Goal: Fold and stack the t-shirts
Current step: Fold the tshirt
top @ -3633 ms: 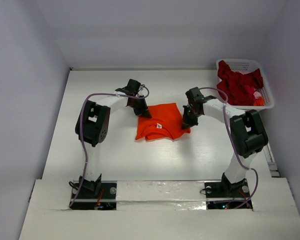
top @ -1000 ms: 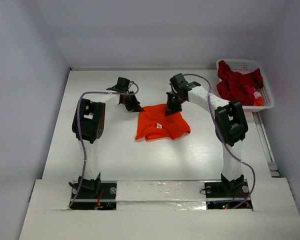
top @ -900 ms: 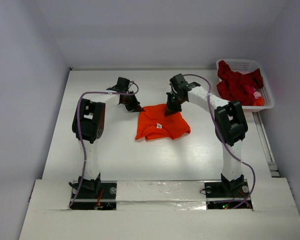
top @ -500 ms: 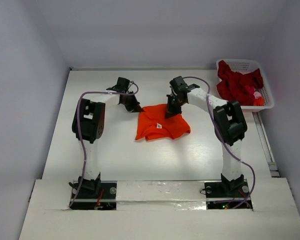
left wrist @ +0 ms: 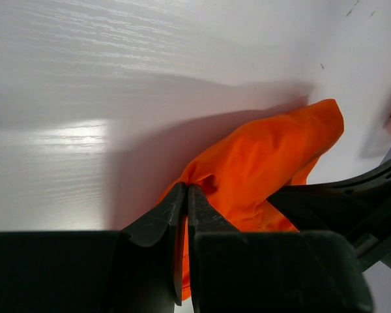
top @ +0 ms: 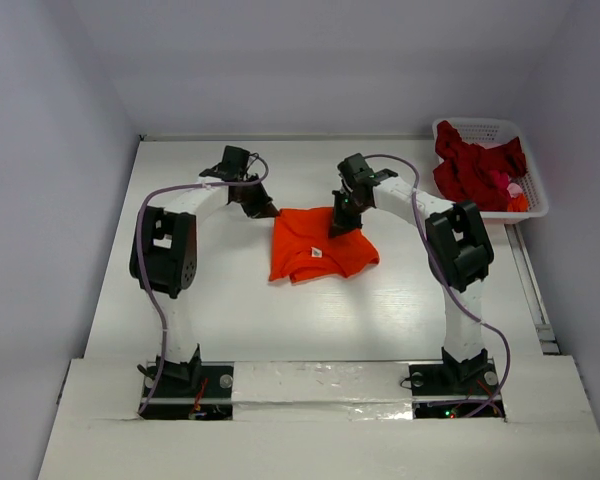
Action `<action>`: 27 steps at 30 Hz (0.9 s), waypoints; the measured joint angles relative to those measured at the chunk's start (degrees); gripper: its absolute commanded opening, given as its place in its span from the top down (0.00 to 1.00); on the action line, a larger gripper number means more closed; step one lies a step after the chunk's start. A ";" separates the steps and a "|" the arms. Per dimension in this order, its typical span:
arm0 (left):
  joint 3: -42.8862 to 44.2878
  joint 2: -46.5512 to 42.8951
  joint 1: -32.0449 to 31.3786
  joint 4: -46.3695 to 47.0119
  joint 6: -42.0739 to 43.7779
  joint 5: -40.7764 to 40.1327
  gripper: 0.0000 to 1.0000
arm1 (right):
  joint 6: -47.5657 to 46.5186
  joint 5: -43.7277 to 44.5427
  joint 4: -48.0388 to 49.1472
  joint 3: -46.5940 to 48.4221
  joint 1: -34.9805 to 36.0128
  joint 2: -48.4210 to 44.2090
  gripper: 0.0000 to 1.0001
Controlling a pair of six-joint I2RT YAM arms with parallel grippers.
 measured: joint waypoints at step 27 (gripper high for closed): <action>-0.04 -1.25 3.39 -4.83 1.97 -0.31 1.00 | 2.10 0.44 2.54 -3.50 1.14 0.00 1.00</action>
